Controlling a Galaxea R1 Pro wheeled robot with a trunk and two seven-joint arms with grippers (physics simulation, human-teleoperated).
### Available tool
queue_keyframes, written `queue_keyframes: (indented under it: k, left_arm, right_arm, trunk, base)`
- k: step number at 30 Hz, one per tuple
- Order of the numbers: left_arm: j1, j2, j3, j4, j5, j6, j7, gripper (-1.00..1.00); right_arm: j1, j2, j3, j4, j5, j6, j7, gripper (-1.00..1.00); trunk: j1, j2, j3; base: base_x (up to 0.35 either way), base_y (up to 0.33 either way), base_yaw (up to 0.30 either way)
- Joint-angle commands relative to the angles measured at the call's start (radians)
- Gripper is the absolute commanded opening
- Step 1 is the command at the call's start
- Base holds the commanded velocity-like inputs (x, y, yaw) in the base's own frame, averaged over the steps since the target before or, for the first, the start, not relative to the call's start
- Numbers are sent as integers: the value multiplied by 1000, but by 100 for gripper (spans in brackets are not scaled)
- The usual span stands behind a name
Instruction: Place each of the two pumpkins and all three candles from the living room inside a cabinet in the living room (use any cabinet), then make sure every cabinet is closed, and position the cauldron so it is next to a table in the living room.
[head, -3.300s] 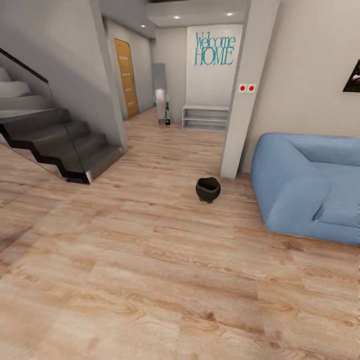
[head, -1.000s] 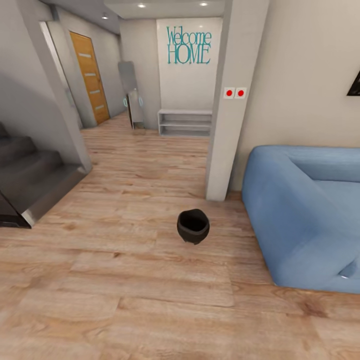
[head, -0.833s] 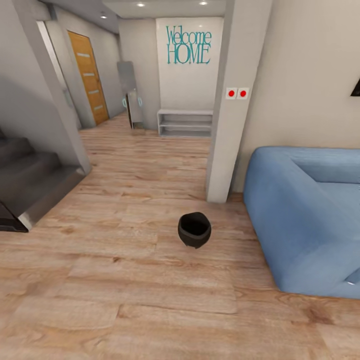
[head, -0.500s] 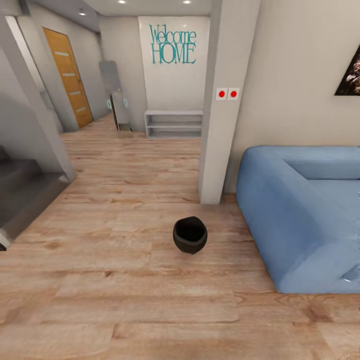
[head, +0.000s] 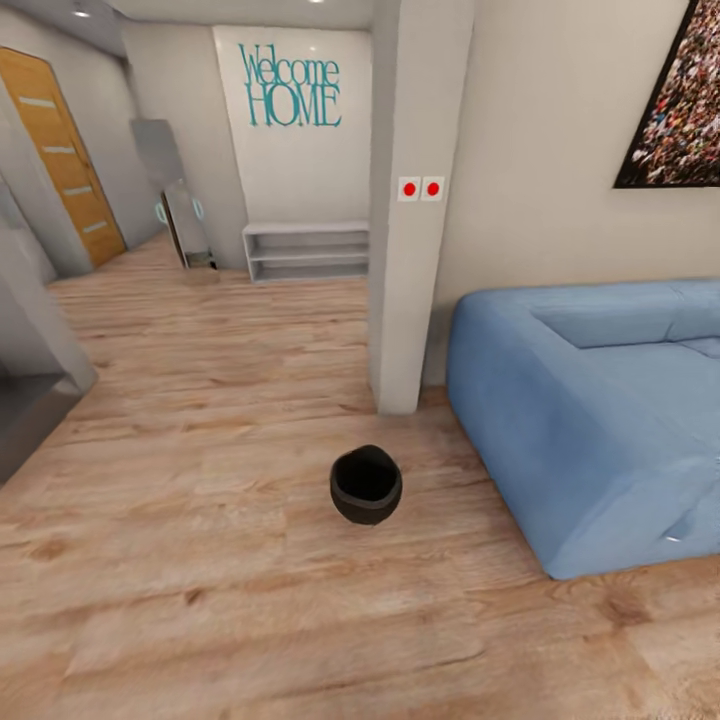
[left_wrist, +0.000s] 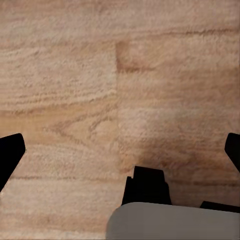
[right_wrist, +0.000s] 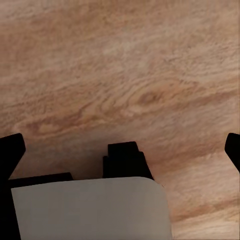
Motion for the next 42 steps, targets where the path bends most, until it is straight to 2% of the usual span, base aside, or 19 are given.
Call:
queue_keyframes:
  k: [1, 7, 15, 42]
  left_arm:
    - [0, 0, 0, 0, 0, 0, 0, 100]
    - [0, -2, -1, -4, -1, 0, 0, 100]
    - [0, -2, 0, -3, -2, 0, 1, 100]
    - [0, -1, -1, -1, 0, 0, 2, 100]
  right_arm:
    - [0, 0, 0, 0, 0, 0, 0, 100]
    - [0, 0, 0, -1, 0, 0, 0, 100]
    - [0, 0, 0, -1, 0, 0, 0, 100]
    - [0, 0, 0, -1, 0, 0, 0, 100]
  trunk:
    - [0, 0, 0]
    - [0, 0, 0]
    - [0, 0, 0]
    - [0, 0, 0]
  base:
    - [183, 280, -282]
    - [174, 180, -282]
    - [-24, 98, -282]
    - [-14, 296, -282]
